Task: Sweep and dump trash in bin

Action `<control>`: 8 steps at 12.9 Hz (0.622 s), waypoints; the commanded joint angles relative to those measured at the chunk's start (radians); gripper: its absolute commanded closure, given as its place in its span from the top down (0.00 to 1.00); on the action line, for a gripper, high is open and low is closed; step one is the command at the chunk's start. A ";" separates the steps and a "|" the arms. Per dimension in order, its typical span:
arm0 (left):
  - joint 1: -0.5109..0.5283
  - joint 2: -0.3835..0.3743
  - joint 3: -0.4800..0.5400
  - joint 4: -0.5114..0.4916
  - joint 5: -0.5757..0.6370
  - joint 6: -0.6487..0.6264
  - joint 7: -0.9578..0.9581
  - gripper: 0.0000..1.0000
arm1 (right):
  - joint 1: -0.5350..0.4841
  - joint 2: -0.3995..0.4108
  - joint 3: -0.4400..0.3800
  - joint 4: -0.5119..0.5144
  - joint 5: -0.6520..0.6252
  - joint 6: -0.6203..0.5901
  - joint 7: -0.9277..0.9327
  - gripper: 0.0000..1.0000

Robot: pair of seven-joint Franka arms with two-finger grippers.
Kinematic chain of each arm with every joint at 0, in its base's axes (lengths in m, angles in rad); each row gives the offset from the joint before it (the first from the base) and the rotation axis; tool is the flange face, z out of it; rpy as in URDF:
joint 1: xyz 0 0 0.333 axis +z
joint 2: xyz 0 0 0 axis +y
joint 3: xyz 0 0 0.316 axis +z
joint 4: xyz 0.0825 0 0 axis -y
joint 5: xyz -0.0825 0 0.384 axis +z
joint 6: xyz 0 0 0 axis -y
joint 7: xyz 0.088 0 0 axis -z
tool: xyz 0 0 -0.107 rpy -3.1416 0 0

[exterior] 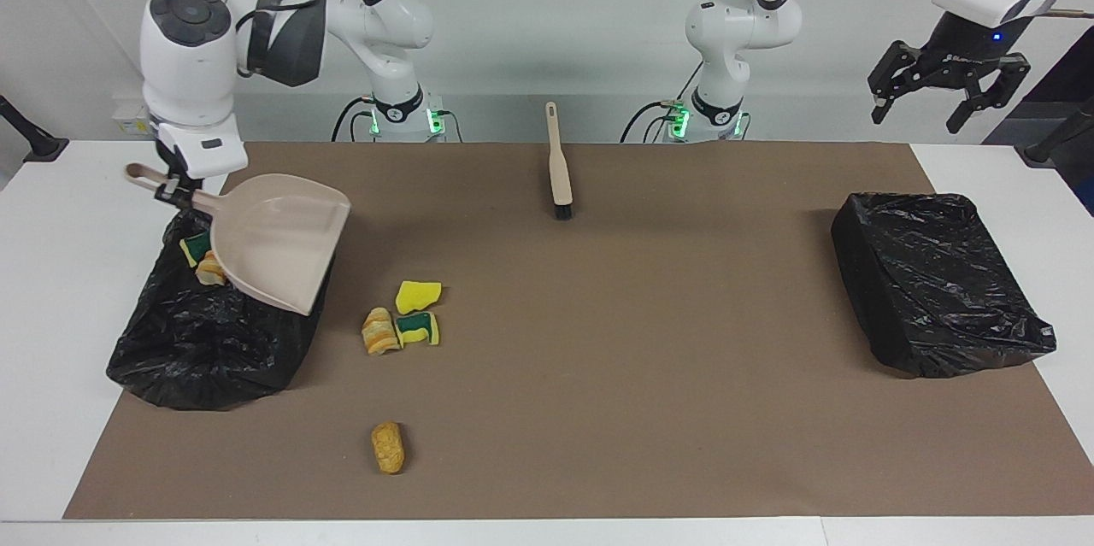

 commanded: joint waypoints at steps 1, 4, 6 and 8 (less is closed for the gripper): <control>0.008 -0.040 0.000 -0.072 -0.013 0.014 0.023 1.00 | 0.069 -0.009 0.003 -0.028 0.113 -0.074 0.218 0.00; 0.008 -0.036 0.000 -0.085 -0.038 0.023 0.010 1.00 | 0.150 -0.003 0.003 -0.035 0.251 -0.121 0.509 0.00; 0.016 -0.043 0.000 -0.101 -0.039 0.025 0.013 1.00 | 0.187 0.012 0.003 -0.034 0.363 -0.119 0.686 0.00; 0.016 -0.049 0.000 -0.118 -0.039 0.016 0.012 1.00 | 0.265 0.020 0.003 -0.032 0.388 -0.116 0.931 0.00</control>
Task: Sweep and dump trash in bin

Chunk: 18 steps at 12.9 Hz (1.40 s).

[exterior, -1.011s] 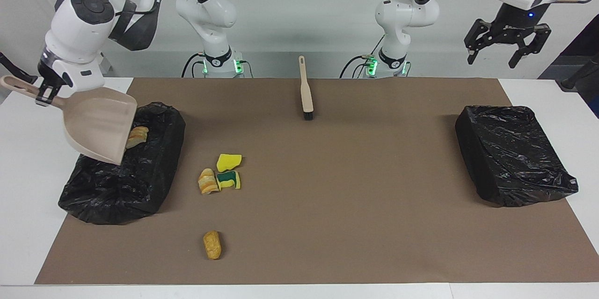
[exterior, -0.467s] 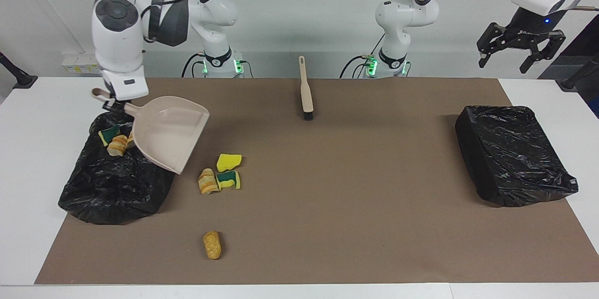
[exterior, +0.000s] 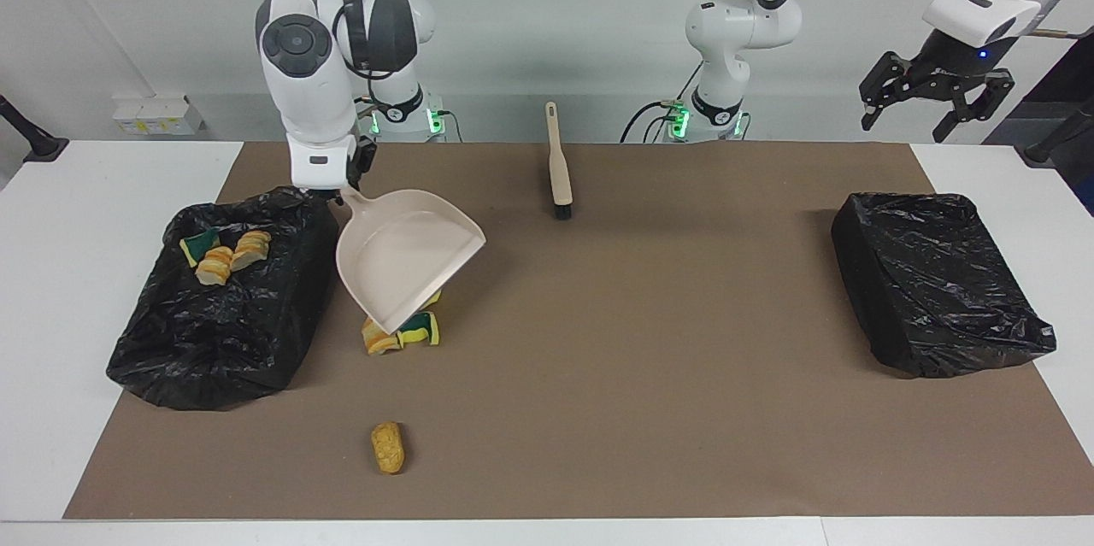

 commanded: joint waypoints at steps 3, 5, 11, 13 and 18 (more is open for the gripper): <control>0.009 -0.041 -0.003 -0.054 -0.005 0.013 0.006 1.00 | 0.154 0.041 -0.003 0.011 0.047 0.004 0.466 0.00; 0.009 -0.041 -0.003 -0.054 -0.005 0.025 0.008 1.00 | 0.159 0.049 -0.003 0.020 0.141 0.020 0.658 0.00; 0.010 -0.048 -0.003 -0.064 -0.005 0.019 0.011 1.00 | 0.324 0.251 -0.003 0.187 0.165 0.100 0.942 0.00; 0.010 -0.048 -0.003 -0.064 -0.005 0.016 0.009 1.00 | 0.370 0.351 -0.003 0.297 0.163 0.123 1.014 0.00; 0.009 -0.048 -0.003 -0.064 -0.005 0.022 0.003 1.00 | 0.438 0.500 -0.003 0.401 0.153 0.226 1.106 0.00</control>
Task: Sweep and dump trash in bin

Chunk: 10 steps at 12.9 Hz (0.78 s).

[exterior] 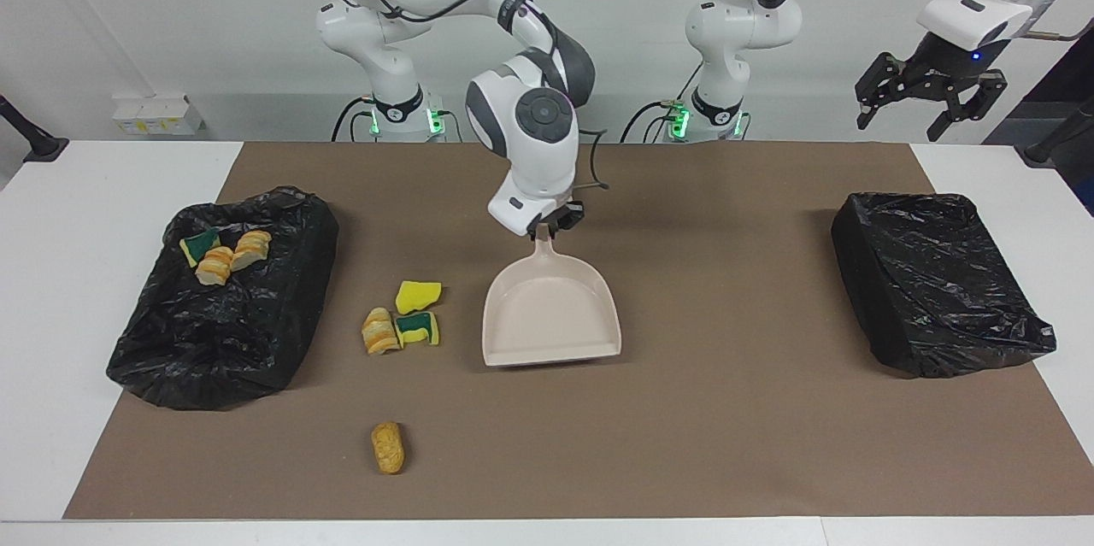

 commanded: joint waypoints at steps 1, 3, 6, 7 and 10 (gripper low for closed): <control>0.003 -0.026 -0.003 -0.033 -0.005 0.021 0.005 1.00 | 0.025 0.069 -0.003 0.040 0.005 0.062 0.035 0.00; 0.009 -0.026 -0.003 -0.030 -0.005 0.018 0.009 1.00 | 0.029 0.072 -0.003 0.010 0.011 0.114 0.036 0.17; 0.003 -0.026 -0.003 -0.031 -0.005 0.017 0.006 1.00 | 0.009 0.067 -0.004 -0.026 0.015 0.162 0.023 1.00; -0.003 -0.026 -0.005 -0.031 -0.005 0.023 0.006 1.00 | -0.005 0.060 -0.004 -0.024 0.015 0.157 0.023 1.00; -0.008 -0.025 -0.017 -0.034 -0.005 0.062 0.005 1.00 | -0.013 -0.003 -0.004 -0.037 0.029 0.093 0.041 1.00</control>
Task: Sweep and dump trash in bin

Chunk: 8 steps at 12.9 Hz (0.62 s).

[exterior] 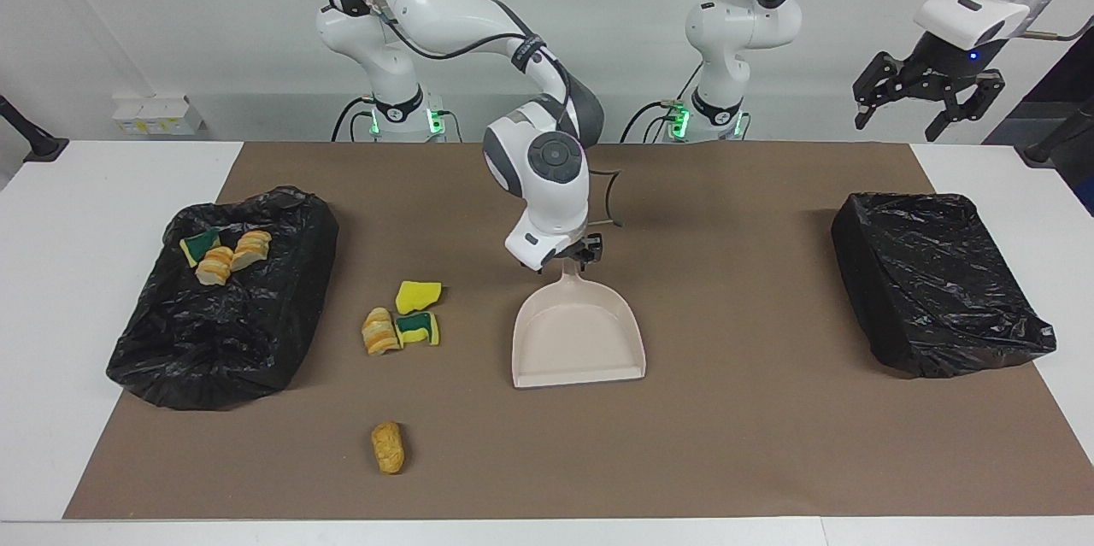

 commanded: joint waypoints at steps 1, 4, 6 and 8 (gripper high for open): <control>-0.017 -0.020 -0.006 -0.034 -0.005 0.083 0.005 1.00 | -0.008 -0.105 0.009 -0.063 0.030 -0.055 0.026 1.00; -0.088 -0.001 -0.006 -0.039 -0.005 0.131 -0.010 1.00 | 0.039 -0.233 0.009 -0.231 0.045 -0.041 0.041 1.00; -0.141 0.013 -0.006 -0.059 -0.005 0.191 -0.085 1.00 | 0.079 -0.317 0.009 -0.359 0.082 -0.012 0.089 1.00; -0.226 0.040 -0.006 -0.091 -0.005 0.257 -0.176 1.00 | 0.133 -0.398 0.009 -0.482 0.092 0.031 0.145 1.00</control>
